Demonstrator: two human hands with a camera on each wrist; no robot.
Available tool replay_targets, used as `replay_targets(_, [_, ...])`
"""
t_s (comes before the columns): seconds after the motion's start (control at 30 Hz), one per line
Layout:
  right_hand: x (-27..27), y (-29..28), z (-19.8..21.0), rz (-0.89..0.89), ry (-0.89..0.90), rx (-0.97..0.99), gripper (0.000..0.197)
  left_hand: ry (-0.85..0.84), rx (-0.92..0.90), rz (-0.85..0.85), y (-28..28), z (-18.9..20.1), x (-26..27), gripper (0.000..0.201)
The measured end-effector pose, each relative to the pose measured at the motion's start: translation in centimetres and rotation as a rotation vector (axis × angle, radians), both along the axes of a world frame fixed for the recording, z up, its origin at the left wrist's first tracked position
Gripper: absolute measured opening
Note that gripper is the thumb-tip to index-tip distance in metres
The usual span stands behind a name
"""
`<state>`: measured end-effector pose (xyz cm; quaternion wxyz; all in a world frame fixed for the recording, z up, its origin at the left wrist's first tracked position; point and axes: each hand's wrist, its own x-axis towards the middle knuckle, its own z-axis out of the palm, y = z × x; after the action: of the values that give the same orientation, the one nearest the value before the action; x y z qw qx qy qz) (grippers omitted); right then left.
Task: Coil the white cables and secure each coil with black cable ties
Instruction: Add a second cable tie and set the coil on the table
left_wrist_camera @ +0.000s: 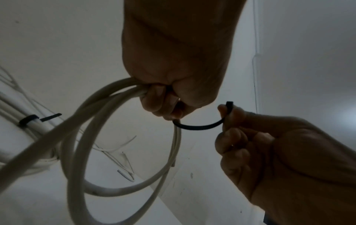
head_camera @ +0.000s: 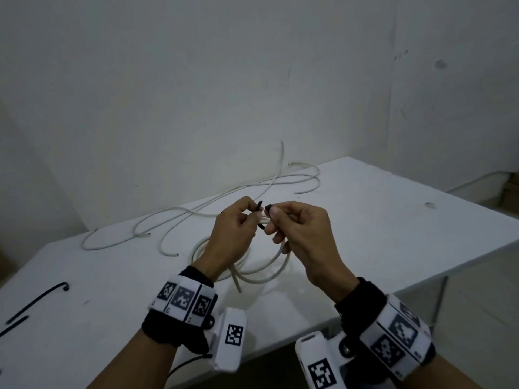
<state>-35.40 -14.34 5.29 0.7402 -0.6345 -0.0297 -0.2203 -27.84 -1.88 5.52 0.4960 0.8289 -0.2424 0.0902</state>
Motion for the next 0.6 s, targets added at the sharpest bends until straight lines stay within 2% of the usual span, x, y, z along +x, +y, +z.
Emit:
replay_targets(0.07, [0.47,0.08,-0.07,-0.060,-0.002,-0.052,0.017,-0.088,0.035,0.015,-0.04,-0.05,-0.24,0.015])
replay_targets(0.2, [0.88,0.18,-0.41,-0.078,0.003,-0.026,0.018,-0.202,0.079,0.035,-0.05,0.01,-0.51,0.015])
replay_targets(0.6, [1.05,0.25,-0.93,-0.072,0.028,-0.010,0.018,-0.384,0.208,0.034,-0.10,-0.37,-0.88,0.014])
